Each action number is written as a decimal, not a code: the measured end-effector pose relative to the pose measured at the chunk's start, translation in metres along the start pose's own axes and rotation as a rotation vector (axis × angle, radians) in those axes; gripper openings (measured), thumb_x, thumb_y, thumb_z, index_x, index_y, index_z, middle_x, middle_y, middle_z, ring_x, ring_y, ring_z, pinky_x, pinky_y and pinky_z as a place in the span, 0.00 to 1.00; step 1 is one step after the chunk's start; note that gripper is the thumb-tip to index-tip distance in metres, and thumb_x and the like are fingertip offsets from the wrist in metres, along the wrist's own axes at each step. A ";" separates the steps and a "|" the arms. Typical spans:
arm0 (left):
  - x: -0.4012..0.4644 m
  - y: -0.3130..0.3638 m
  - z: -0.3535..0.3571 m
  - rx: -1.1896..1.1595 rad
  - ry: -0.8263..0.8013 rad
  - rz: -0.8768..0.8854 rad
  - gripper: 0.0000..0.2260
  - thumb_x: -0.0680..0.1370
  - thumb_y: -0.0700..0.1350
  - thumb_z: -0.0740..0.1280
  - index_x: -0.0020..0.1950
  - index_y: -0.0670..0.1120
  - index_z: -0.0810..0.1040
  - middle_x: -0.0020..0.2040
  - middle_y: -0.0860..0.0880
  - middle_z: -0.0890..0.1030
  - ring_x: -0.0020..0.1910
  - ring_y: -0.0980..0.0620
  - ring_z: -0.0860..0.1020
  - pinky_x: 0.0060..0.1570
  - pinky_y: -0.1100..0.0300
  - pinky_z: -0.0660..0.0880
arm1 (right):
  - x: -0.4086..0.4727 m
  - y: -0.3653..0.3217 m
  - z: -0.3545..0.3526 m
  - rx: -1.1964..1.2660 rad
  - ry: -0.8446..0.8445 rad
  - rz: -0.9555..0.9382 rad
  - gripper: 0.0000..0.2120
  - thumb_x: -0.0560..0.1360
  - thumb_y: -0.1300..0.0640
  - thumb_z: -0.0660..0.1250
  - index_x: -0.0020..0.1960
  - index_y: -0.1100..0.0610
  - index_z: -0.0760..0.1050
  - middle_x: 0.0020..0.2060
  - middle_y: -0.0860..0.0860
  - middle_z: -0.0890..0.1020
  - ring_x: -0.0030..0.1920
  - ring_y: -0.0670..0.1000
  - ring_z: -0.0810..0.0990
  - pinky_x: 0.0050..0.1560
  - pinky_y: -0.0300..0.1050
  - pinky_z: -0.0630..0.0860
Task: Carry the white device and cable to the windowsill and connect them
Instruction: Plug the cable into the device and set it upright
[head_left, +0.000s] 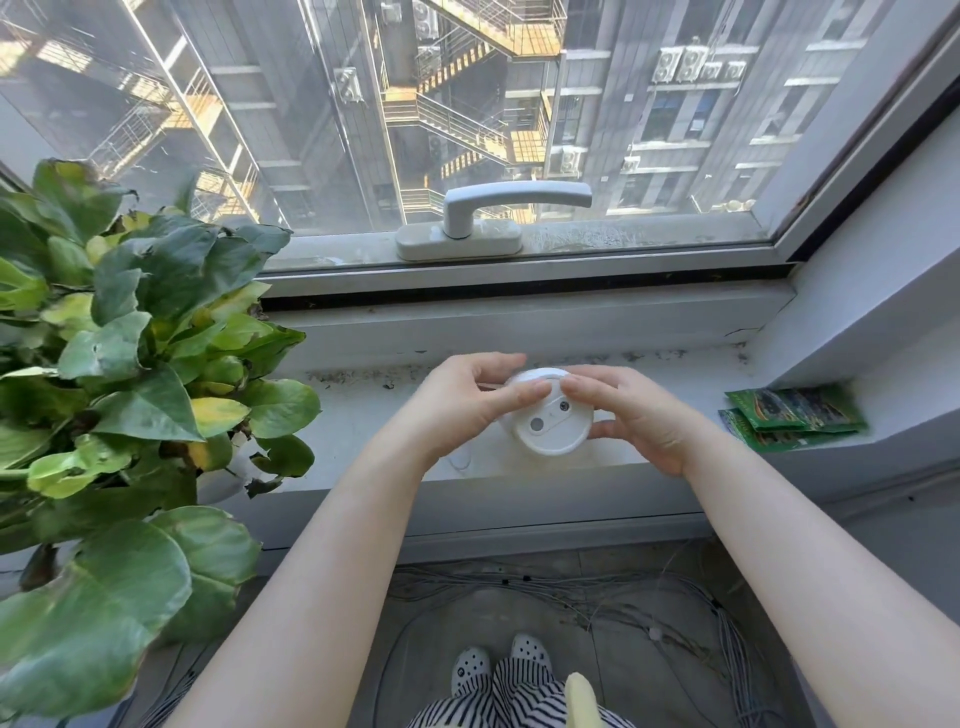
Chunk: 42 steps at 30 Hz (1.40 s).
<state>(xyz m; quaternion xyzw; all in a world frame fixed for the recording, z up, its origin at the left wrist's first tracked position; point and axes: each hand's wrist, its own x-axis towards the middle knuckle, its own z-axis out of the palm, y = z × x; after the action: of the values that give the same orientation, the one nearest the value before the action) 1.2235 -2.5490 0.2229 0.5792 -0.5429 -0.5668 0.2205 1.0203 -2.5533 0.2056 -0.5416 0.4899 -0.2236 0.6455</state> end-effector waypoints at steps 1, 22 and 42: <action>0.001 -0.002 -0.001 -0.010 -0.011 -0.017 0.29 0.69 0.58 0.73 0.69 0.53 0.75 0.61 0.54 0.81 0.58 0.59 0.79 0.62 0.58 0.75 | 0.001 -0.004 0.000 -0.025 -0.002 0.008 0.15 0.75 0.45 0.64 0.59 0.47 0.80 0.55 0.49 0.85 0.57 0.48 0.81 0.53 0.44 0.78; 0.014 -0.021 0.009 -0.235 0.278 -0.117 0.16 0.72 0.57 0.70 0.49 0.45 0.83 0.48 0.48 0.84 0.45 0.51 0.83 0.52 0.56 0.81 | 0.013 0.012 0.016 0.294 0.165 0.054 0.14 0.77 0.51 0.63 0.60 0.54 0.79 0.53 0.49 0.84 0.56 0.50 0.81 0.63 0.50 0.76; 0.028 -0.026 0.019 -0.054 0.379 -0.078 0.19 0.68 0.61 0.71 0.40 0.45 0.84 0.41 0.48 0.86 0.45 0.48 0.85 0.52 0.49 0.81 | 0.017 0.013 0.020 0.199 0.236 0.124 0.12 0.79 0.50 0.59 0.52 0.51 0.80 0.47 0.47 0.85 0.47 0.45 0.82 0.59 0.46 0.76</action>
<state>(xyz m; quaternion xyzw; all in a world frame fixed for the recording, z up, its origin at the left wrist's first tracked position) 1.2101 -2.5584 0.1837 0.6900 -0.4536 -0.4700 0.3118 1.0419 -2.5529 0.1856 -0.4136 0.5703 -0.2927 0.6466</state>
